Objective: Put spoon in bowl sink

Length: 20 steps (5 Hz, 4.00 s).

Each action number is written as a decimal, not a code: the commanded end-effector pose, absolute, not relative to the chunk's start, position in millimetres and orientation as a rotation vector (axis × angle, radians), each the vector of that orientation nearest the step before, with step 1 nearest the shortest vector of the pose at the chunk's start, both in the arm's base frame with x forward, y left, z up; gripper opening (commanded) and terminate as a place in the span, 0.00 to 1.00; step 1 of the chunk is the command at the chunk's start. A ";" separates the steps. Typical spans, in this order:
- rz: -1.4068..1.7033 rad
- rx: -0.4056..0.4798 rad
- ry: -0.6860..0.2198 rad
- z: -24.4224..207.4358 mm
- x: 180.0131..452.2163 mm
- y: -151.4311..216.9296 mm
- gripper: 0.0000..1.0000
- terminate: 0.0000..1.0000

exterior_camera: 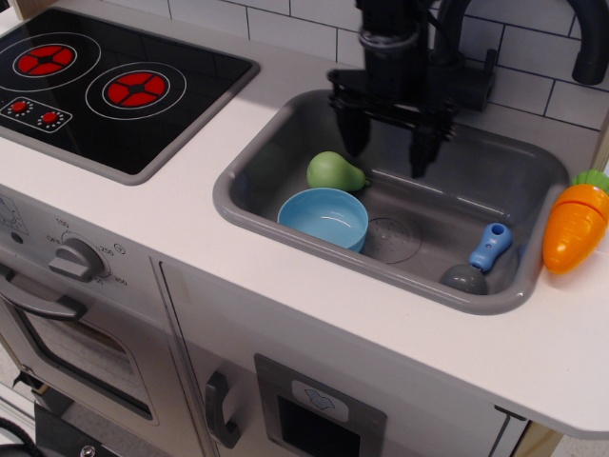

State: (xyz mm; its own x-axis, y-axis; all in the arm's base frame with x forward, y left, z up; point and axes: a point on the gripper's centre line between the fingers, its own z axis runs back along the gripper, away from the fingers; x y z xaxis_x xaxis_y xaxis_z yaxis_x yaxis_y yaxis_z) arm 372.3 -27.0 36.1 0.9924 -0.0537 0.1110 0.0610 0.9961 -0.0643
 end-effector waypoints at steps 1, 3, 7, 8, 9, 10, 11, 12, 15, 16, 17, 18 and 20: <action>-0.067 -0.105 -0.156 40.8 389.6 -59.5 1.00 0.00; -0.044 -0.123 -0.135 28.9 394.9 -84.1 1.00 0.00; -0.035 -0.073 -0.180 5.5 380.0 -102.0 1.00 0.00; -0.020 -0.069 -0.183 3.5 380.0 -102.5 1.00 0.00; -0.009 -0.056 -0.185 2.2 382.7 -100.1 1.00 0.00; -0.005 -0.056 -0.185 1.5 384.1 -98.3 0.00 0.00; -0.009 -0.057 -0.193 3.0 384.6 -95.8 0.00 0.00; -0.010 -0.052 -0.194 2.8 385.8 -91.1 0.00 0.00; 0.000 -0.087 -0.260 51.0 391.8 -51.9 0.00 0.00; -0.001 -0.083 -0.289 57.4 402.2 -29.0 0.00 0.00; -0.049 -0.066 -0.334 62.0 400.3 -7.5 0.00 0.00; -0.063 -0.090 -0.320 68.8 398.3 6.0 0.00 0.00; -0.056 -0.118 -0.315 72.7 391.1 19.3 0.00 0.00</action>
